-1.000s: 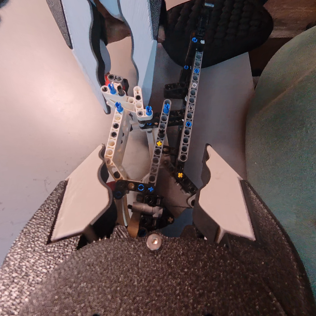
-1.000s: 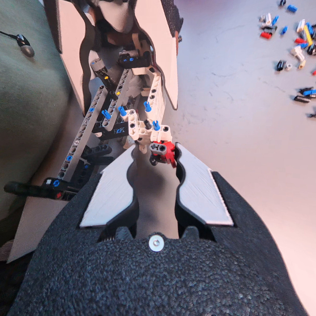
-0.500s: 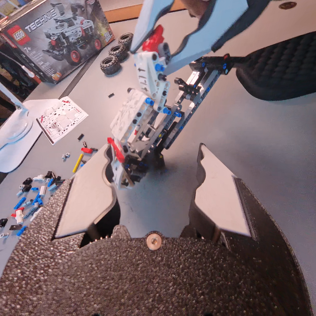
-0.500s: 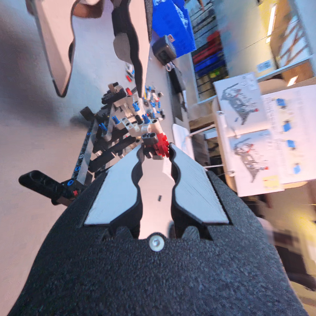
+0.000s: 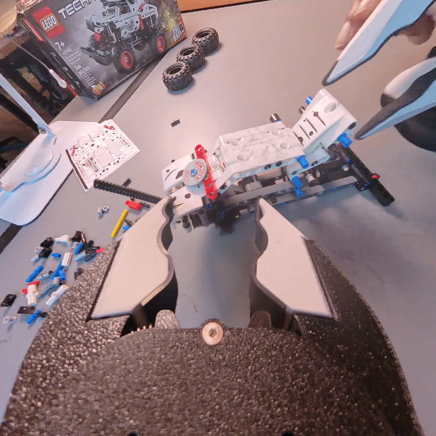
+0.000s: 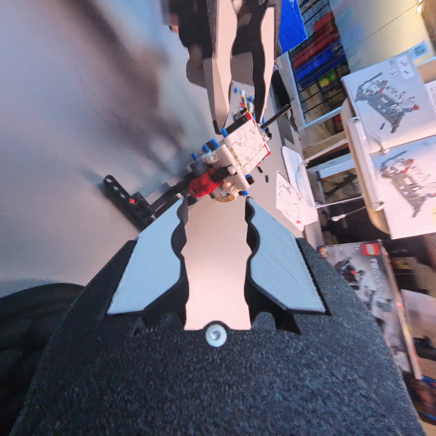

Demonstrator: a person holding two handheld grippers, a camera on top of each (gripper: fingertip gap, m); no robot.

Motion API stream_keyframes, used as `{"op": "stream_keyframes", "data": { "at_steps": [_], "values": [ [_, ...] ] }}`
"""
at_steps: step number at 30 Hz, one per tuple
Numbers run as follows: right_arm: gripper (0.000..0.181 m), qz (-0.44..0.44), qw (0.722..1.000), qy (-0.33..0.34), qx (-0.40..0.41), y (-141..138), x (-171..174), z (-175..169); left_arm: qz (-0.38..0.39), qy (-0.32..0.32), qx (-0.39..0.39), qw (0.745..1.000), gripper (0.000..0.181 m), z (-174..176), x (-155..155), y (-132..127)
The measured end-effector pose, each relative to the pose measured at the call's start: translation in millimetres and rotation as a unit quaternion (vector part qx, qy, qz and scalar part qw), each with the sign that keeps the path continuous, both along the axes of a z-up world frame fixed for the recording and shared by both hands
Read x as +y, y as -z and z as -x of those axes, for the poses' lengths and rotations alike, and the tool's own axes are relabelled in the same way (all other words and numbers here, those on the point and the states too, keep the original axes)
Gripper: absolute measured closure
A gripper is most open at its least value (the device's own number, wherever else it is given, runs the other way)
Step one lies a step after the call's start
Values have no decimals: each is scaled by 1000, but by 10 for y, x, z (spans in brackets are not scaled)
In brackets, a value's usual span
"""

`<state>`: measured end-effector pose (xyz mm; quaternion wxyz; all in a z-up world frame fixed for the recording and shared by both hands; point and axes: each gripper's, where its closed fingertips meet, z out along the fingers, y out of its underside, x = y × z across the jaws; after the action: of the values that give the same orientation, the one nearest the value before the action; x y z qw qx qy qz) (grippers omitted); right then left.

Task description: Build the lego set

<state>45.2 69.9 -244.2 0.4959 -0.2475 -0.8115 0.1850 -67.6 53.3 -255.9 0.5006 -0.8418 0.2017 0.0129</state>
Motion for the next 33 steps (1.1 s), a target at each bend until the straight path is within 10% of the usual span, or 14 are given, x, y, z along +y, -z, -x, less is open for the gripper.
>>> {"op": "stream_keyframes", "data": {
  "at_steps": [4,17,33],
  "values": [
    [134,132,991,-2,-28,-143,-22,-134,-7,5,50,999,113,37,122,34],
    [159,166,982,-50,-70,64,-41,115,22,155,-47,986,116,-109,747,-26],
    [126,176,982,-37,-62,150,-750,923,69,11,-177,982,113,383,-600,72]
  ]
}}
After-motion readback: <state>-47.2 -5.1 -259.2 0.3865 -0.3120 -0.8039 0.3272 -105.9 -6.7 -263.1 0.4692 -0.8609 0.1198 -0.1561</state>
